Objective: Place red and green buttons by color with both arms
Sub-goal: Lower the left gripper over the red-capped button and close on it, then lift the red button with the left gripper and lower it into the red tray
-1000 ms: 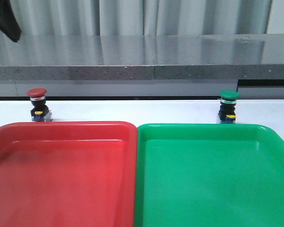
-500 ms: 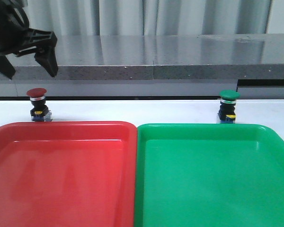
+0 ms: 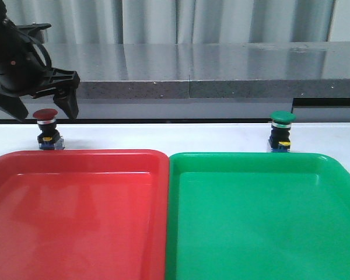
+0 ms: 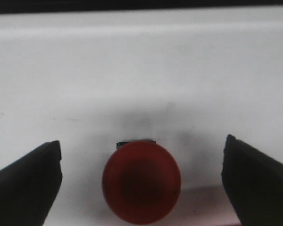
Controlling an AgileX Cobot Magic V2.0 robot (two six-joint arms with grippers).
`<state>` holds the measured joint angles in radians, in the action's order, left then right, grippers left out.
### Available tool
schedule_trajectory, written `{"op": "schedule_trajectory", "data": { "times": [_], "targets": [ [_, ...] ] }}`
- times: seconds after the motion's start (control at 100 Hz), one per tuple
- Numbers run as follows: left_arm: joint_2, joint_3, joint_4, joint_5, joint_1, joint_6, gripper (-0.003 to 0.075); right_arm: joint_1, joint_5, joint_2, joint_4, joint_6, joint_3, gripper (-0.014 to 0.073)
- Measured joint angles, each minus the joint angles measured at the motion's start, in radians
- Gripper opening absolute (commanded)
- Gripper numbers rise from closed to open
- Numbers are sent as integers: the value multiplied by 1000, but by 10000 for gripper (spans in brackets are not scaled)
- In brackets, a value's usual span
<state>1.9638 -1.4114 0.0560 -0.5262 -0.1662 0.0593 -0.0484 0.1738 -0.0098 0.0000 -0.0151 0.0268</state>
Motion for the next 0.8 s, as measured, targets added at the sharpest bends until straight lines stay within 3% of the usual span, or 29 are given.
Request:
{"op": "schedule_trajectory", "data": {
  "times": [0.5, 0.66, 0.8],
  "targets": [
    [0, -1, 0, 13, 0, 0, 150, 0, 0, 0, 0, 0, 0, -67],
    [0, -1, 0, 13, 0, 0, 73, 0, 0, 0, 0, 0, 0, -67],
    [-23, -1, 0, -16, 0, 0, 61, 0, 0, 0, 0, 0, 0, -67]
  ]
}}
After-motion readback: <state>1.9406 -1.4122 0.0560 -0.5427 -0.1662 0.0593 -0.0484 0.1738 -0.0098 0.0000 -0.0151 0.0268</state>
